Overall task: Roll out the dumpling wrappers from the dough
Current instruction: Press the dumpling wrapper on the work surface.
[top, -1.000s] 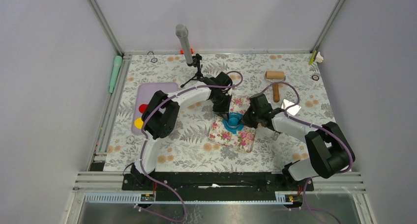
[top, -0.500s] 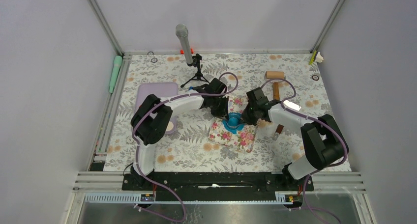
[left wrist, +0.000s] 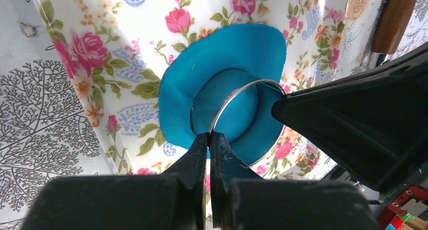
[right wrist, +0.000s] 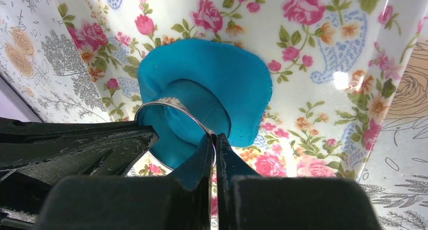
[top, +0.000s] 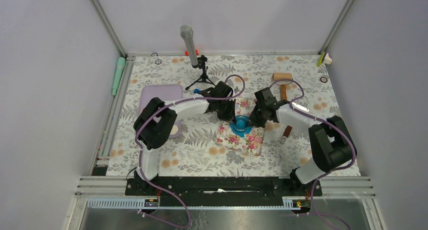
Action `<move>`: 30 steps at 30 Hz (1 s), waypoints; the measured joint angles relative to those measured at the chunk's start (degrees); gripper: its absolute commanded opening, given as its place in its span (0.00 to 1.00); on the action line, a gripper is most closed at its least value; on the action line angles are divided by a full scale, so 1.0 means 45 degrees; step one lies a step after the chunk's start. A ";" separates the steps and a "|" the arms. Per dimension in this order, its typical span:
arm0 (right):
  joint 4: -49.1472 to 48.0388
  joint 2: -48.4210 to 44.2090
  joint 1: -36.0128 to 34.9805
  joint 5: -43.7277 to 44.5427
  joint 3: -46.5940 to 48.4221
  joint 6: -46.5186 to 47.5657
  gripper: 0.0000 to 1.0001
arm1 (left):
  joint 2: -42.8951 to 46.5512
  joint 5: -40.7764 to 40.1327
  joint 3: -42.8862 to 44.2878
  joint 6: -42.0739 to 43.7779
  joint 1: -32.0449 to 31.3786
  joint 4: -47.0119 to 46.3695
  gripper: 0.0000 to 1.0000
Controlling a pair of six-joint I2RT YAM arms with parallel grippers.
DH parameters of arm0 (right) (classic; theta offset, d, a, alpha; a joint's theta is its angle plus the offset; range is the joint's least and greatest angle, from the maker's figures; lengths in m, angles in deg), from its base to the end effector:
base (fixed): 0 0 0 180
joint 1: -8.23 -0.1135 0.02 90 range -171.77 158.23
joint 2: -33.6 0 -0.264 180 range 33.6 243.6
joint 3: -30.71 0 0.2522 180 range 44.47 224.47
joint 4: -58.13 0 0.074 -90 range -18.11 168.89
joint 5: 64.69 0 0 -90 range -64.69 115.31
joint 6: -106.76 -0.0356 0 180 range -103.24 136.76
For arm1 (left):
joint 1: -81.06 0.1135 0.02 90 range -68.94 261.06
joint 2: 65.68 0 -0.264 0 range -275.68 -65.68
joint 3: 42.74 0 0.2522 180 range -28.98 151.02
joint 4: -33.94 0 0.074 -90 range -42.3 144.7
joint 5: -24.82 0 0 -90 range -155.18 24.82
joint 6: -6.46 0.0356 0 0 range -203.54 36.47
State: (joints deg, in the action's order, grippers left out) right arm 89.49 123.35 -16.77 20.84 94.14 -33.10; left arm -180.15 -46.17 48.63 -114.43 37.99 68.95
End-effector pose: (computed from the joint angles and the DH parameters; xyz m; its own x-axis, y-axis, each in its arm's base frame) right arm 0.2738 0.1308 0.1731 -0.8447 0.4470 -0.2943 0.2895 0.8442 0.4512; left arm 0.2976 -0.2941 0.1634 -0.9283 0.2033 -0.3114 0.3435 0.7895 -0.5086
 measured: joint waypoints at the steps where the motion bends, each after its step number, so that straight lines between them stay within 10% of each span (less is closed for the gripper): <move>1: 0.0034 0.0000 0.0029 0.0000 0.0010 0.0044 0.00 | 0.0000 0.0039 0.0000 0.0000 -0.0010 -0.0044 0.00; 30: -0.2118 -0.2390 -0.0505 0.0753 -0.2798 -0.0748 0.00 | -0.1530 0.0180 0.2895 0.0685 -0.0301 0.2924 0.00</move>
State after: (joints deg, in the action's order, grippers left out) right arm 79.96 112.60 -19.04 24.23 81.55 -36.47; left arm -187.04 -45.36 61.65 -111.35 36.63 82.11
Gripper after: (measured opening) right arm 0.027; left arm 0.010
